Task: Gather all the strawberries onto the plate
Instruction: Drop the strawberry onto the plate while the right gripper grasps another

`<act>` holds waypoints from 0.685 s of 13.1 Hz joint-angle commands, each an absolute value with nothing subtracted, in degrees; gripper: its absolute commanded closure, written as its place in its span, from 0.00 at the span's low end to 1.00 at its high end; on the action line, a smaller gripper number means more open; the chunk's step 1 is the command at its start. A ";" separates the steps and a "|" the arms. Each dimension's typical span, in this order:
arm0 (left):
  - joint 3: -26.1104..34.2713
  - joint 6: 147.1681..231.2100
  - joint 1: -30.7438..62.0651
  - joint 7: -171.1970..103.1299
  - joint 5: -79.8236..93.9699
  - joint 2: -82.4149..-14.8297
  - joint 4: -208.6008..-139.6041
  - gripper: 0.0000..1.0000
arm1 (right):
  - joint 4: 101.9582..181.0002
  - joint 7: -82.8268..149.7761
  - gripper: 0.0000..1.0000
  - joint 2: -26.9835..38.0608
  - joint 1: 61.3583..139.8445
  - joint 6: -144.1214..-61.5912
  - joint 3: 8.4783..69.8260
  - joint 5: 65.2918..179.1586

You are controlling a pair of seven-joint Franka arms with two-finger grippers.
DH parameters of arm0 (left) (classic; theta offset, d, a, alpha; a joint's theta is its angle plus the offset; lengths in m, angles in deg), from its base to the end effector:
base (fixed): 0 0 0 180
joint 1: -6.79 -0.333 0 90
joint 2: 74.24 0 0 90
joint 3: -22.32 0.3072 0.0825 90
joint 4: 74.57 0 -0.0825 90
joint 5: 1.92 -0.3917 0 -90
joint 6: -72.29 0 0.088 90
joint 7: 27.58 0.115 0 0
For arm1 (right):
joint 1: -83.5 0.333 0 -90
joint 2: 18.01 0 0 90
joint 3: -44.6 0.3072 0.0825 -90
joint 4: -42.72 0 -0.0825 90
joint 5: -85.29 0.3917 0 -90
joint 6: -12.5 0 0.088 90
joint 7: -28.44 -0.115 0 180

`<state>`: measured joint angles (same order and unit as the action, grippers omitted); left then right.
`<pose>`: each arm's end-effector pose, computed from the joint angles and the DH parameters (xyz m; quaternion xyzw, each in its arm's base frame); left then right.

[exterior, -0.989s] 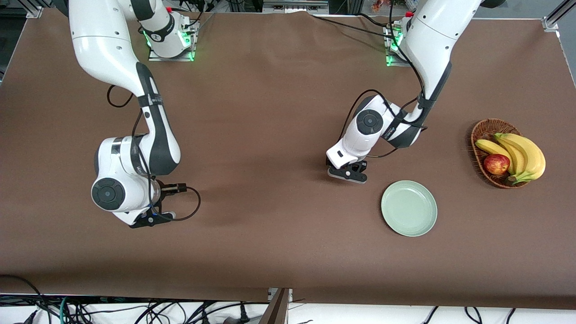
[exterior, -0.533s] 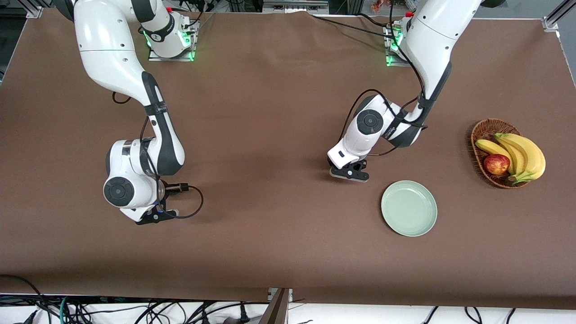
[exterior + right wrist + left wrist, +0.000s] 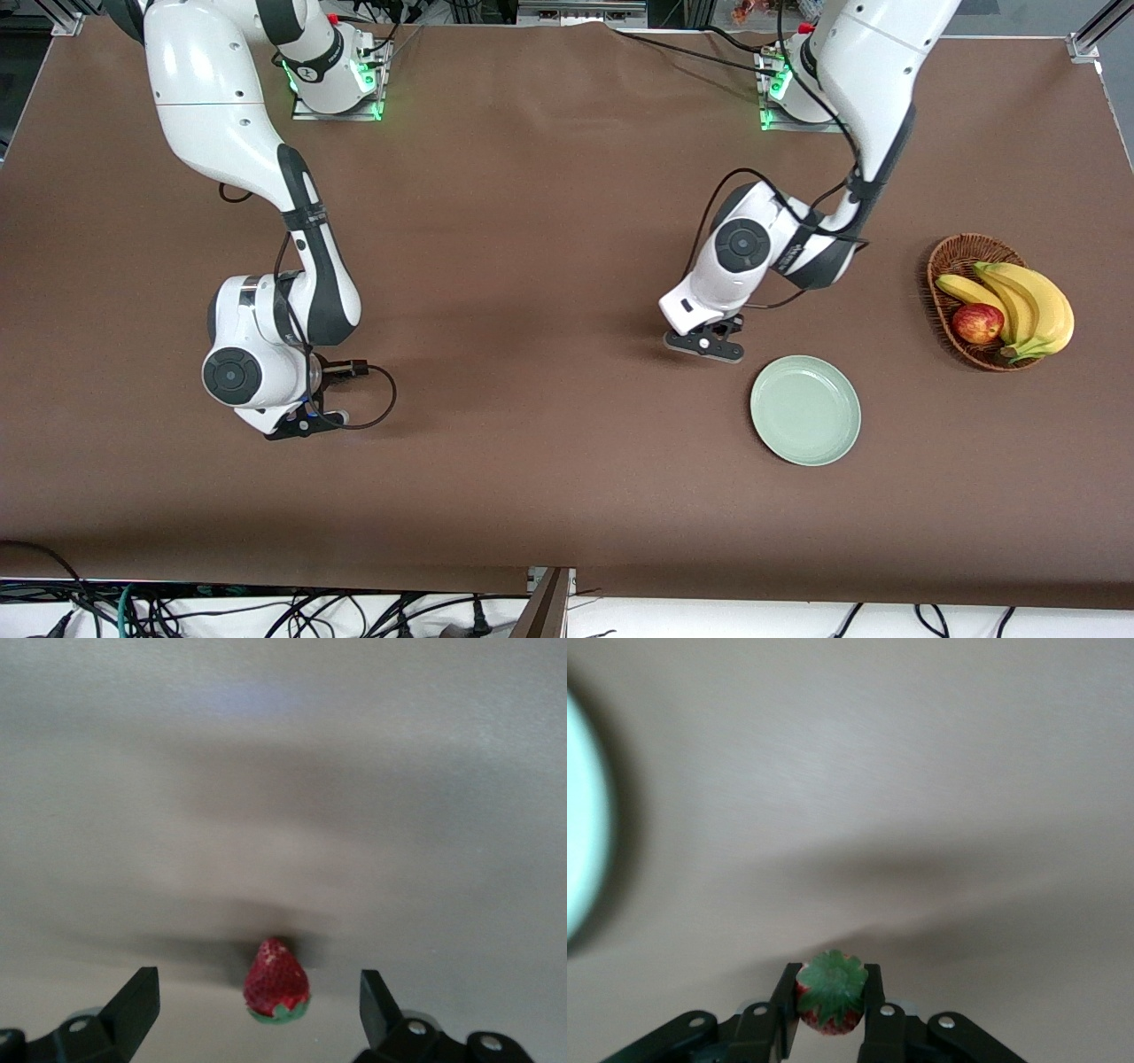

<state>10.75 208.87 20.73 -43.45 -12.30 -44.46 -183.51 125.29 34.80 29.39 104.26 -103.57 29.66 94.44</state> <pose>0.5710 -0.2653 0.2066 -0.9903 0.1379 0.0063 0.0145 0.6884 0.1070 0.1726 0.9895 0.0929 -0.1065 0.0314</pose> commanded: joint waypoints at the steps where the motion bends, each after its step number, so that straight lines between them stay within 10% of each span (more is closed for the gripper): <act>1: 10.19 205.54 15.06 -30.71 -13.87 -47.96 -184.17 1.00 | 127.36 35.91 0.00 27.95 103.10 -104.48 30.45 95.05; 9: 10.28 207.46 5.30 6.75 -13.78 -41.38 -178.02 0.97 | 127.36 35.83 0.49 28.22 102.84 -104.57 30.54 96.28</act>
<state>10.98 206.69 6.99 0.53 -12.42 -44.98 -181.28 125.90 34.94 29.39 103.53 -103.79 29.69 95.24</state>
